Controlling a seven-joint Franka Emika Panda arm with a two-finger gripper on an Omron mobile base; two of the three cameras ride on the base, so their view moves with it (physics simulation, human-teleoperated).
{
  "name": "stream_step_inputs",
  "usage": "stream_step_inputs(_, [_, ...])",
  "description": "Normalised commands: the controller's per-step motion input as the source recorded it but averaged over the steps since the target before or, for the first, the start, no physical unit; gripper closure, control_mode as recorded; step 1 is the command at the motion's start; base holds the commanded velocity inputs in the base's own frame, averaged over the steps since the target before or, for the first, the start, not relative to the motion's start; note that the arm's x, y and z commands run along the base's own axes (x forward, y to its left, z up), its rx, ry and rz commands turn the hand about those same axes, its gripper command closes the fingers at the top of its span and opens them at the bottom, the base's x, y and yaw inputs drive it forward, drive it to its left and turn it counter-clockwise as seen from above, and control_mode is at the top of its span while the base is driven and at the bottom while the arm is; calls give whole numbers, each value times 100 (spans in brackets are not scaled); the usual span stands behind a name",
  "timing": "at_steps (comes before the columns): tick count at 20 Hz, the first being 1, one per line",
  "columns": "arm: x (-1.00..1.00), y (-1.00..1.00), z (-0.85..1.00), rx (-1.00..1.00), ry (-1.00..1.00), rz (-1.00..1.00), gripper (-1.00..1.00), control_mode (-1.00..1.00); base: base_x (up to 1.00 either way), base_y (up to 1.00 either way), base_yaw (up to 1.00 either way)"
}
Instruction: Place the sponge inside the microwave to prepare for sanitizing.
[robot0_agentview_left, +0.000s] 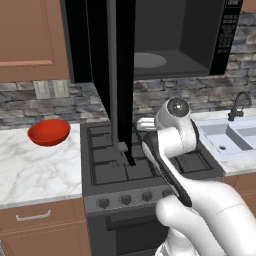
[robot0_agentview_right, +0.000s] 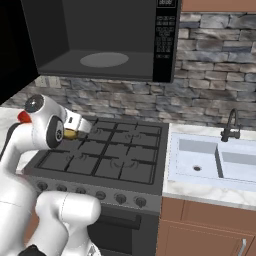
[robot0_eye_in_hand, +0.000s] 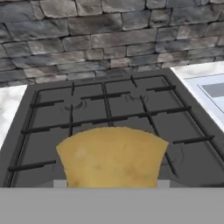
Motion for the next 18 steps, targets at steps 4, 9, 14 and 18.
stream_step_inputs(4, [-8,-23,73,7,0,0,100,-100,0,0,0])
stream_step_inputs(9, [-14,-15,73,1,0,0,100,-100,0,0,0])
stream_step_inputs(14, [-9,-7,68,0,0,0,100,-100,0,0,0])
stream_step_inputs(18, [-11,-2,54,0,0,0,100,-100,0,0,0])
